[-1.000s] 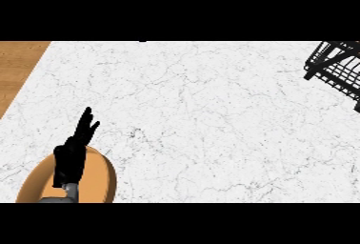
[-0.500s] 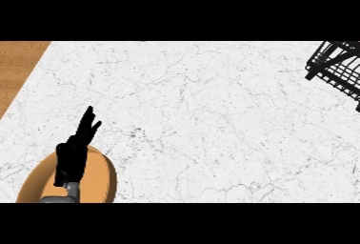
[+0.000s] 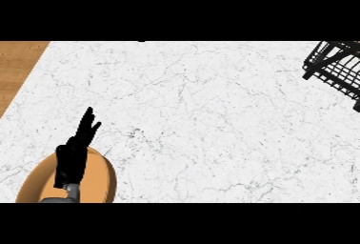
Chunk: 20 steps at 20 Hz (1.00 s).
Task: Pick the squash from the tray and place it in the tiered basket
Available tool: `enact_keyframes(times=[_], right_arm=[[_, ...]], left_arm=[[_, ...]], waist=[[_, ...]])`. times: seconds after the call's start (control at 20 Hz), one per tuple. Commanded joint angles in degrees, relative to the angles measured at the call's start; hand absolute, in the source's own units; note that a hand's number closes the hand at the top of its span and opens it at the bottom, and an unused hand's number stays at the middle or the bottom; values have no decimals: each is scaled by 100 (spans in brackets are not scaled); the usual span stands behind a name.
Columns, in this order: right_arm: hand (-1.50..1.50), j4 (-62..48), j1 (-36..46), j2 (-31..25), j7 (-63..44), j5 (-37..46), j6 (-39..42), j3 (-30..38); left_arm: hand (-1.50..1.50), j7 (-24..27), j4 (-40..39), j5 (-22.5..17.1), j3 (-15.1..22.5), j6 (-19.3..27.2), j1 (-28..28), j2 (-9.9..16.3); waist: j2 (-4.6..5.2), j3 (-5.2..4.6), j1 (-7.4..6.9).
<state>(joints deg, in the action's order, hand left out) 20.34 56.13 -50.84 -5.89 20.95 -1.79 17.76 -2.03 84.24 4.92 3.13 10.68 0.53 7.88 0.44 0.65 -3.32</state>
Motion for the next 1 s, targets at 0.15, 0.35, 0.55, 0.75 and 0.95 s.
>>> enact_keyframes(times=[0.15, 0.35, 0.55, 0.75, 0.95], right_arm=[[-150, -378, 433, 186, 391, -751, -202, 843], [-150, -466, 10, 17, 1167, -1157, -530, 1372], [-150, -415, 210, -509, 890, -1164, -1176, 1544], [-150, -605, 3, -1040, 752, -1256, -1504, 1789], [-150, -810, -564, -1620, 878, -1568, -1057, 2158]], left_arm=[[0, -195, -249, -19, 278, -104, 147, -286], [0, 19, -224, -155, 75, -201, 408, -152], [0, 46, -408, -21, 35, -16, 274, -243], [0, -206, -253, -50, 60, -62, 164, -248], [0, 12, -374, -82, -64, 0, 319, -284]], waist=[[97, -41, -23], [88, -37, 40], [66, -53, 142], [58, -48, 184], [31, -46, 302]])
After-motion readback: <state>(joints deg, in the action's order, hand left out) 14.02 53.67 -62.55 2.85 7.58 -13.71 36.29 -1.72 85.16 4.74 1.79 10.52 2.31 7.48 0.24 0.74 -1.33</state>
